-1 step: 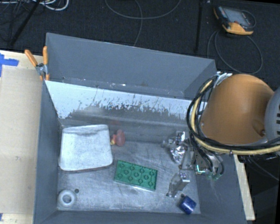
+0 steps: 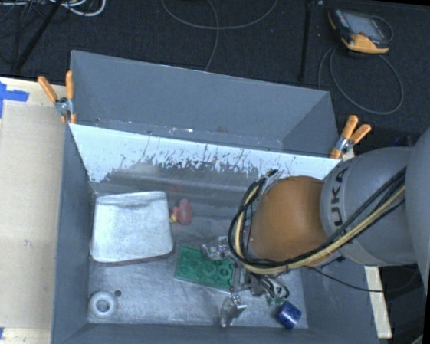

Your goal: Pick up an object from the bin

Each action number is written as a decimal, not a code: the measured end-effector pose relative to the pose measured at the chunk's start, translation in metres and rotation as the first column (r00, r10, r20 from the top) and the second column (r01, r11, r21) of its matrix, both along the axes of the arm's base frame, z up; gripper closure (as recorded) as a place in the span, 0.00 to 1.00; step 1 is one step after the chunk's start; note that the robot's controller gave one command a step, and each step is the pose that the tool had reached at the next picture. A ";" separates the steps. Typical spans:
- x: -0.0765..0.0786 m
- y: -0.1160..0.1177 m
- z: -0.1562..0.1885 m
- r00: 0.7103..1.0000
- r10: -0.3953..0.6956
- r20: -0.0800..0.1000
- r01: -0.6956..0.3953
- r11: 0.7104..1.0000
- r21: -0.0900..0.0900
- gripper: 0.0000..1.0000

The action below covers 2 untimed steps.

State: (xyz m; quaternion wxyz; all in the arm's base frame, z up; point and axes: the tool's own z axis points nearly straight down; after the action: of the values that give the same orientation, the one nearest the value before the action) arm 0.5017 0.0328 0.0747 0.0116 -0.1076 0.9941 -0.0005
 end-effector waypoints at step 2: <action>0.013 -0.018 0.119 1.000 -0.016 -0.016 0.016 1.000 -0.002 1.00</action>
Offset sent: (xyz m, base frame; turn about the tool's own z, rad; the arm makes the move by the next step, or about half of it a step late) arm 0.0000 0.0000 0.0000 0.0000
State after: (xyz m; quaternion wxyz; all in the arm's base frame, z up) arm 0.5149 0.0148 0.1941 0.0037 -0.0997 0.9950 -0.0006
